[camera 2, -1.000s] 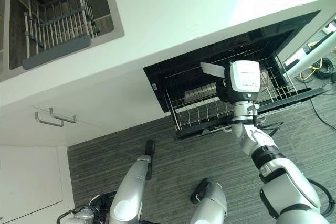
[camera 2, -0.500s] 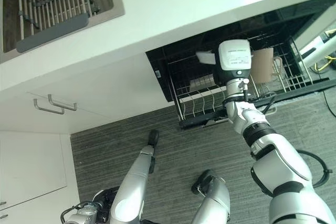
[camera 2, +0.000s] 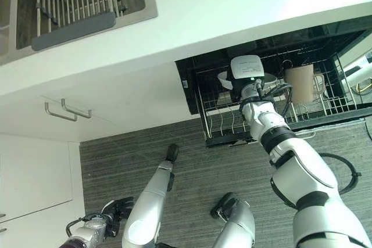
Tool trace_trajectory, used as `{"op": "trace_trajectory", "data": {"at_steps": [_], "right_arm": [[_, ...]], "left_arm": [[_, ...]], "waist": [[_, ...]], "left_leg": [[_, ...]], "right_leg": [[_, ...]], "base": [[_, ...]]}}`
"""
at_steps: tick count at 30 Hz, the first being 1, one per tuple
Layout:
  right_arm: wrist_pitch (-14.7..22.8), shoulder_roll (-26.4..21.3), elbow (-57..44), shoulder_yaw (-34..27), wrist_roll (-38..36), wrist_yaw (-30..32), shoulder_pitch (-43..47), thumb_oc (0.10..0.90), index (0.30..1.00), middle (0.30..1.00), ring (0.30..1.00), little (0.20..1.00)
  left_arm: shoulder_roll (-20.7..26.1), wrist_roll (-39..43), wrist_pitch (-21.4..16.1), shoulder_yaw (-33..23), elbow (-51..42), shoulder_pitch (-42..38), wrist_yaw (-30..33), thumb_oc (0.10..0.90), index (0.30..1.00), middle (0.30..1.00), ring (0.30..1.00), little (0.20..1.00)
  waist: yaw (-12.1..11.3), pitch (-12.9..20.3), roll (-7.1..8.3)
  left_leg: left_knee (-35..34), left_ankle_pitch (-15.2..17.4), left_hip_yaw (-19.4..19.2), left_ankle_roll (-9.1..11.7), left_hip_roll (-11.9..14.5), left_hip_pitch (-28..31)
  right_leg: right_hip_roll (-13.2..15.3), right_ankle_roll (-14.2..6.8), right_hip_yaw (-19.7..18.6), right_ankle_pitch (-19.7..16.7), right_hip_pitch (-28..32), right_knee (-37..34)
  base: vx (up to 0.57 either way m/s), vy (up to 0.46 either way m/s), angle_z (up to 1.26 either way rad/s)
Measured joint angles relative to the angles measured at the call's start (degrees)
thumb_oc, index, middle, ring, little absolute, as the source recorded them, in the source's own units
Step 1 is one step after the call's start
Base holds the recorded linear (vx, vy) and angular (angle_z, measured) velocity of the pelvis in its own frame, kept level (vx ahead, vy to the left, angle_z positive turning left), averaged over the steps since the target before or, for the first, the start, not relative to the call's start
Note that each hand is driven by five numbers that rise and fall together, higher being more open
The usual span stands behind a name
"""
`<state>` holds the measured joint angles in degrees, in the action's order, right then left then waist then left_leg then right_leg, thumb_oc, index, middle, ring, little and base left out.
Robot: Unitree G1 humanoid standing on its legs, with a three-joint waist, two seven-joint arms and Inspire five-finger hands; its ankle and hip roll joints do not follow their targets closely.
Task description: Place the dishes in the dishwasher.
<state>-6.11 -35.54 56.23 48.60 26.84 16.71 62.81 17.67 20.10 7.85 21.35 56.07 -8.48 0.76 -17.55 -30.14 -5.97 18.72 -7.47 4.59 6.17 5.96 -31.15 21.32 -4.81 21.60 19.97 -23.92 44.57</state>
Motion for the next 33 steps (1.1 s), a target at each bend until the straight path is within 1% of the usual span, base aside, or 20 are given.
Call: {"op": "trace_trajectory", "data": {"at_steps": [3,5,6,7,10,12,13,15,16,17,19,20,21,22,24,28,29,30,31,33], "right_arm": [[-3.9,0.6,0.2,-0.5,0.0,2.9,0.1,0.400,0.300,0.300,0.300,0.300],[-6.6,1.5,0.8,-3.4,-0.1,5.0,0.0,0.400,0.300,0.300,0.300,0.300],[-7.0,1.6,0.8,-4.0,0.0,5.1,-0.1,0.447,0.371,0.371,0.371,0.371],[-7.1,1.9,0.7,-4.4,-0.1,4.8,-0.1,0.800,0.900,0.900,0.900,0.900],[-8.6,2.0,0.5,-5.3,-3.1,1.5,0.1,0.800,0.900,0.900,0.900,0.900],[-8.4,2.0,0.5,-7.1,-5.2,-3.3,0.3,0.800,0.900,0.900,0.900,0.900],[-8.0,2.0,0.5,-7.4,-6.6,-5.0,0.2,0.800,0.900,0.900,0.900,0.900],[-7.7,2.1,0.4,-10.0,-13.0,-9.3,0.1,0.800,0.900,0.900,0.900,0.900],[-8.0,2.2,0.7,-11.0,-14.7,-10.6,0.0,0.800,0.900,0.900,0.900,0.900],[-8.2,2.6,0.9,-12.9,-18.4,-10.5,-0.5,0.800,0.900,0.900,0.900,0.900],[-9.2,4.0,0.7,-14.3,-21.4,-8.0,-0.6,0.800,0.900,0.900,0.900,0.900],[-9.7,4.5,0.3,-14.5,-22.3,-6.8,-0.8,0.800,0.900,0.900,0.900,0.900],[-11.2,5.7,-2.4,-16.4,-22.6,-4.5,-2.1,0.800,0.900,0.900,0.900,0.900],[-12.3,6.0,-5.3,-16.4,-22.5,-3.3,-3.6,0.800,0.900,0.900,0.900,0.900],[-13.3,5.9,-10.2,-16.8,-22.6,-2.5,-6.2,0.800,0.900,0.900,0.900,0.900],[-15.6,6.1,-17.4,-16.9,-23.3,-3.1,-10.5,0.800,0.900,0.900,0.900,0.900],[-16.7,6.1,-18.7,-16.8,-23.9,-3.4,-11.8,0.800,0.900,0.900,0.900,0.900],[-19.2,6.2,-22.7,-17.6,-25.4,-4.4,-13.7,0.800,0.900,0.900,0.900,0.900],[-19.9,6.0,-24.9,-17.7,-25.5,-4.4,-14.5,0.800,0.900,0.900,0.900,0.900],[-21.0,5.9,-28.3,-17.9,-27.6,-4.6,-16.1,0.800,0.900,0.900,0.900,0.900]], "left_arm": [[0.0,0.0,0.4,0.0,-0.3,0.1,0.0,0.800,0.900,0.900,0.900,0.900],[0.0,0.1,0.5,0.0,-0.3,0.3,0.0,0.800,0.900,0.900,0.900,0.900],[-0.1,0.1,0.5,0.0,-0.3,0.4,0.0,0.800,0.900,0.900,0.900,0.900],[-0.1,0.1,0.5,0.0,0.1,0.6,0.1,0.800,0.900,0.900,0.900,0.900],[-0.1,1.7,0.4,-0.1,-0.8,0.3,1.0,0.800,0.900,0.900,0.900,0.900],[0.1,1.8,0.8,-0.1,-1.6,0.2,1.1,0.800,0.900,0.900,0.900,0.900],[0.4,1.9,1.1,-0.1,-2.1,0.2,1.1,0.800,0.900,0.900,0.900,0.900],[2.5,2.0,2.7,-0.5,-3.4,0.0,1.0,0.800,0.900,0.900,0.900,0.900],[2.8,2.0,2.8,-1.0,-3.7,0.0,1.1,0.800,0.900,0.900,0.900,0.900],[3.3,2.0,2.9,-1.3,-3.9,0.0,1.1,0.800,0.900,0.900,0.900,0.900],[3.4,2.0,3.3,-1.3,-3.6,0.2,1.1,0.800,0.900,0.900,0.900,0.900],[3.4,2.0,3.4,-1.3,-3.4,0.3,1.1,0.800,0.900,0.900,0.900,0.900],[3.3,2.0,3.4,-1.3,-3.1,1.0,1.2,0.800,0.900,0.900,0.900,0.900],[3.2,2.0,3.4,-1.4,-3.1,1.2,1.2,0.800,0.900,0.900,0.900,0.900],[3.2,2.0,3.4,-1.5,-3.0,1.5,1.3,0.800,0.900,0.900,0.900,0.900],[1.7,2.1,3.0,-3.8,-2.8,1.6,1.6,0.800,0.900,0.900,0.900,0.900],[1.5,2.1,2.9,-4.0,-2.8,1.6,1.6,0.800,0.900,0.900,0.900,0.900],[0.9,2.1,3.0,-4.8,-2.6,1.9,1.6,0.800,0.900,0.900,0.900,0.900],[0.9,2.1,3.0,-4.8,-2.7,2.3,1.6,0.800,0.900,0.900,0.900,0.900],[0.9,2.1,3.1,-5.9,-2.6,2.8,1.6,0.800,0.900,0.900,0.900,0.900]], "waist": [[-0.1,0.0,0.05],[-0.1,0.0,0.05],[0.0,0.0,0.05],[0.1,0.0,0.05],[0.4,0.1,0.20],[0.4,0.4,0.52],[0.4,0.6,0.94],[0.4,1.6,2.75],[0.4,1.9,3.10],[0.5,2.3,3.39],[0.9,2.3,3.39],[1.2,2.3,3.39],[1.6,2.3,3.38],[2.0,2.2,3.28],[2.5,2.2,3.26],[3.6,2.1,3.06],[3.8,2.1,3.01],[4.1,2.1,3.00],[4.8,2.1,3.01],[4.9,2.0,3.09]], "left_leg": [[-0.1,0.0,0.1,0.0,0.0,-0.8],[0.0,-0.3,0.1,-0.4,0.0,-1.8],[0.0,-0.6,0.1,-0.7,0.0,-1.8],[0.1,-0.7,-0.1,-0.7,-0.1,-1.7],[0.1,-0.7,-0.1,-0.6,0.0,-1.6],[0.3,-0.7,-0.1,-0.7,0.0,-1.5],[0.3,-0.7,-0.1,-0.7,0.0,-1.5],[0.7,-0.5,0.0,-0.6,0.1,-1.5],[1.1,-0.2,0.0,-0.6,0.1,-1.5],[1.2,0.2,0.0,-0.1,0.1,-1.5],[1.2,0.3,-0.4,-0.1,0.1,-1.4],[1.4,0.3,-0.6,-0.1,0.1,-1.4],[1.8,0.6,-1.3,-0.6,0.1,-1.4],[2.2,0.7,-1.6,-0.9,0.1,-1.4],[2.5,1.0,-2.2,-1.1,0.1,-1.4],[3.0,1.4,-3.0,-1.2,0.6,-1.4],[3.0,1.6,-3.0,-1.0,1.0,-1.6],[3.1,1.6,-2.9,-1.0,1.2,-1.8],[3.4,1.9,-3.0,-1.0,1.3,-1.8],[4.6,2.7,-3.6,-0.9,2.0,-1.8]], "right_leg": [[-0.2,0.0,-0.1,0.0,-0.8,0.0],[-0.3,0.4,-0.3,-0.3,-1.7,0.0],[-0.3,0.5,-0.4,-0.4,-1.6,-0.1],[-0.3,0.4,-0.5,-0.4,-1.5,-0.1],[-0.3,0.1,-0.5,-0.6,-1.5,0.3],[-0.3,0.5,-0.5,-0.3,-1.4,0.3],[-0.3,0.6,-0.5,-0.3,-1.4,0.3],[-0.4,0.7,-0.5,-0.1,-1.3,0.5],[-0.4,0.7,-0.5,-0.1,-1.3,0.5],[-0.4,0.7,-0.7,-0.1,-1.2,0.2],[-0.5,0.7,-1.0,-0.2,-1.2,-0.1],[-0.5,0.7,-1.2,-0.3,-1.2,-0.2],[-0.6,1.0,-2.2,-0.8,-1.6,-0.4],[-0.7,0.6,-2.7,-1.1,-1.6,-0.8],[-0.7,0.4,-3.4,-1.2,-1.6,-0.9],[-1.0,0.2,-3.8,-1.7,-1.7,-1.4],[-1.5,0.4,-3.8,-1.8,-1.9,-1.7],[-1.7,0.4,-3.9,-1.9,-2.2,-1.6],[-1.9,0.4,-4.1,-1.9,-2.5,-1.6],[-2.4,0.4,-4.7,-1.9,-2.4,-1.7]], "base": [[-0.01,-0.002,0.05],[-0.01,0.005,0.02],[0.00,0.000,0.00],[0.00,0.000,0.00],[0.00,0.000,0.00],[0.01,-0.016,0.00],[0.03,-0.031,0.00],[0.00,0.000,0.00],[0.00,0.000,0.00],[0.02,0.030,-0.03],[0.02,0.048,-0.07],[0.01,0.084,-0.14],[0.01,0.116,-0.17],[0.01,0.091,-0.17],[0.00,0.056,-0.11],[-0.01,0.014,-0.11],[-0.01,0.000,-0.12],[0.00,-0.003,-0.11],[0.01,-0.006,-0.13],[0.01,-0.003,-0.19]]}}
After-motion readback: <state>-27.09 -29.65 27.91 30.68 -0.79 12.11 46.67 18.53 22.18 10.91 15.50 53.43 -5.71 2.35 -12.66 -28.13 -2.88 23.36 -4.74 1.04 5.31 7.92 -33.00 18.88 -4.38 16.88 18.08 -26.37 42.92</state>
